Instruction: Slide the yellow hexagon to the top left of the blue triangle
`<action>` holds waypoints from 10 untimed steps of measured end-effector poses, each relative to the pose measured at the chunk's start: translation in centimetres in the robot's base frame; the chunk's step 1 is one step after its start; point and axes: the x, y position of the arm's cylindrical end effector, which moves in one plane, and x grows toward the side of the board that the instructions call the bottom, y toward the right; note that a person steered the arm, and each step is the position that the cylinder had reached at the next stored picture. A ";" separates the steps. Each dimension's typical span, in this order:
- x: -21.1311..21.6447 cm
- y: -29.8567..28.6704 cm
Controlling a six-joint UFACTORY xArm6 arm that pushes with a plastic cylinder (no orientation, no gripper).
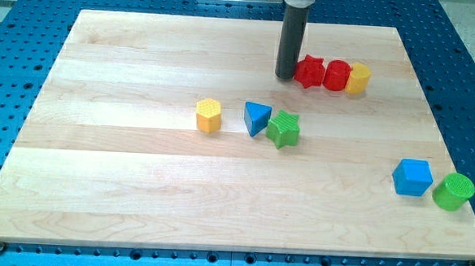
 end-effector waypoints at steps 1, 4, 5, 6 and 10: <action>0.0 0.0; 6.6 -16.6; 12.2 -20.2; 16.4 -16.4; 3.5 -13.2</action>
